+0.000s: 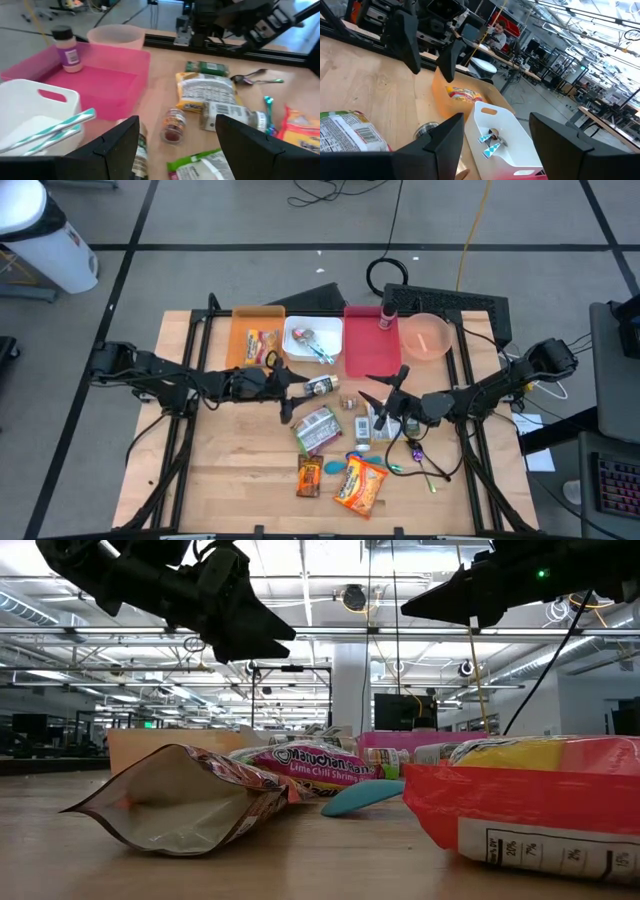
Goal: Pick & Place Food Item
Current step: Put the gold seasoning bottle into the red bin
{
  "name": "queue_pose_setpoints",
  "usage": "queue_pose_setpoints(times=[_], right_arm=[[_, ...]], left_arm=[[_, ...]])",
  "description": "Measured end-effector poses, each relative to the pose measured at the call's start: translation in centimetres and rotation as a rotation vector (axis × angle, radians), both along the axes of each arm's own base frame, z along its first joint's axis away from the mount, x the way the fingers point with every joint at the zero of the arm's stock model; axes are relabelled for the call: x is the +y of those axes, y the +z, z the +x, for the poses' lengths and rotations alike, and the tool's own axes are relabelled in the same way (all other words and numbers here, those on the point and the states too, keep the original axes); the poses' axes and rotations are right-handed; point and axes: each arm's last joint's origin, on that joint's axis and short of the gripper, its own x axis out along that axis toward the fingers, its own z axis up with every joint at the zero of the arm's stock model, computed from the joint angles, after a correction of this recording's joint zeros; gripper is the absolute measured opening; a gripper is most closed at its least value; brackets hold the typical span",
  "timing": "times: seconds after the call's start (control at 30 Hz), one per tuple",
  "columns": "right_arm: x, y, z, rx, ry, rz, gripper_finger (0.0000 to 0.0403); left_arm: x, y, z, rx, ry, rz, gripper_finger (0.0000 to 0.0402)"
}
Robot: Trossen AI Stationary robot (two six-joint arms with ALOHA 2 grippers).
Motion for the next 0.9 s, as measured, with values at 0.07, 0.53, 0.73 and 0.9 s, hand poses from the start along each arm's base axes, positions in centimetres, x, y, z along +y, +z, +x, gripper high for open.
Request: queue_pose_setpoints(times=[0.07,0.53,0.73,0.9], right_arm=[[-0.1,0.0,0.0,-0.001,-0.003,0.000,0.0220],[-0.6,-0.1,0.2,0.010,-0.025,0.008,0.0220],[-0.6,-0.4,0.1,0.027,-0.026,0.016,0.0220],[-0.6,-0.5,0.1,0.041,-0.026,0.017,0.0220]], left_arm=[[-0.1,0.0,0.0,-0.006,-0.012,-0.020,0.0271],[-0.1,0.6,3.6,0.305,0.048,0.113,0.0271],[1.0,0.0,5.5,0.447,0.094,0.090,0.0271],[2.2,-0.8,6.6,0.484,0.127,0.082,0.0271]])
